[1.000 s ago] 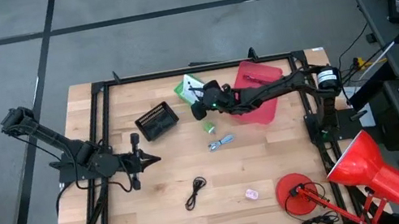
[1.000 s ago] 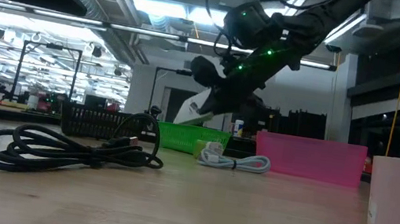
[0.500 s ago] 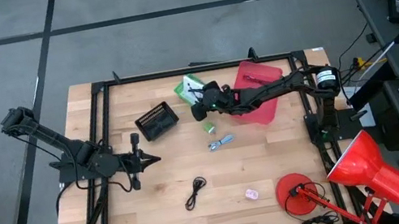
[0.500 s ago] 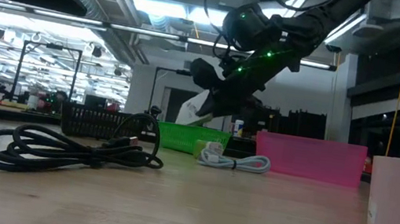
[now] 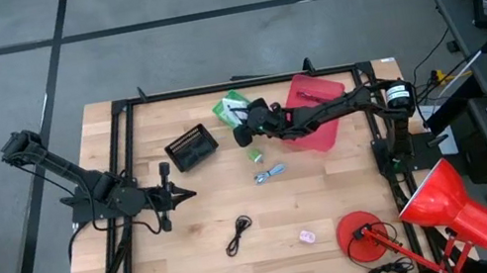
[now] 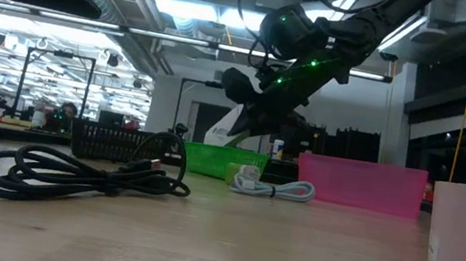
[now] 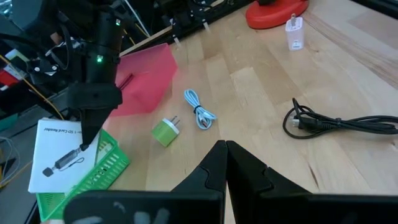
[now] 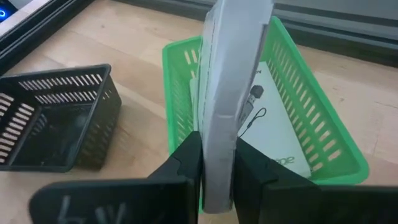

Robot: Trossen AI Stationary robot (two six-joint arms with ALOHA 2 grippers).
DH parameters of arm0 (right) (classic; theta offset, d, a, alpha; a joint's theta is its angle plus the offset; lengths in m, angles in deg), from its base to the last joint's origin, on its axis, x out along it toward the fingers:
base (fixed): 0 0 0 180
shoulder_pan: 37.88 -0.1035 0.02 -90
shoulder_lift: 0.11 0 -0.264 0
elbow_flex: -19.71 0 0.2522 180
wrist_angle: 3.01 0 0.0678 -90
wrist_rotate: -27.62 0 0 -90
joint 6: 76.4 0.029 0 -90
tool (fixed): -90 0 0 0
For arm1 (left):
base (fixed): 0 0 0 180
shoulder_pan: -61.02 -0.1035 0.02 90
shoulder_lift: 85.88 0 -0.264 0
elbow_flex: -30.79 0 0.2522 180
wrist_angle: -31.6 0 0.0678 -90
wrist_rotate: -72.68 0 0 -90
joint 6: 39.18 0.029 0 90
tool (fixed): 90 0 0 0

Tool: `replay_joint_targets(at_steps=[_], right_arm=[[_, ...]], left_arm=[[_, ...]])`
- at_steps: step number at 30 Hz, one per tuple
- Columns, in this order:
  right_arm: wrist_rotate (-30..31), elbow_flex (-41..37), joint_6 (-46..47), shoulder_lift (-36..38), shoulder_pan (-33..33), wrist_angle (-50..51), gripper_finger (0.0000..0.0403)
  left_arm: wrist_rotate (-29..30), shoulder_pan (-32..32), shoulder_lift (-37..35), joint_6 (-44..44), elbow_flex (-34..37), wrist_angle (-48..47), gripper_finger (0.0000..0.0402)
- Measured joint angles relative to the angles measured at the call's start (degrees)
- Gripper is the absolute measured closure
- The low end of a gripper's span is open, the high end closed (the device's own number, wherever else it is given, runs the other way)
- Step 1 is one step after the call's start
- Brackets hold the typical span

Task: Pick and place items into bin
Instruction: Put the white card reader box into the green bin, then put the pink charger adapter into the black bin

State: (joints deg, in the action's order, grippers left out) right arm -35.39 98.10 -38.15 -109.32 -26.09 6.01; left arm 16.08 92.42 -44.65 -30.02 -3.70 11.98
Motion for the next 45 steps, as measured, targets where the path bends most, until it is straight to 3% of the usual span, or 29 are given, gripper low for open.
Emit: replay_joint_targets(at_steps=[9, 22, 38, 45], right_arm=[[-1.04, 0.0, -2.48, 0.02, 0.0, 0.15, 0.0344], [-1.14, 0.0, -4.87, 0.02, 0.23, -0.13, 0.0248], [-3.11, 0.0, -11.61, 0.13, 0.48, -5.4, 0.0244], [-6.08, 4.28, -13.1, 0.35, 0.37, 1.17, 0.0245]], left_arm=[[0.0, 0.0, 0.0, -0.01, 0.0, 0.01, 0.04], [0.0, 0.0, 0.0, 0.0, 0.0, 0.01, 0.04], [0.0, 0.0, 0.0, 0.0, 0.0, 0.05, 0.04], [0.0, 0.0, 0.0, -0.14, 0.0, 0.05, 0.04]])
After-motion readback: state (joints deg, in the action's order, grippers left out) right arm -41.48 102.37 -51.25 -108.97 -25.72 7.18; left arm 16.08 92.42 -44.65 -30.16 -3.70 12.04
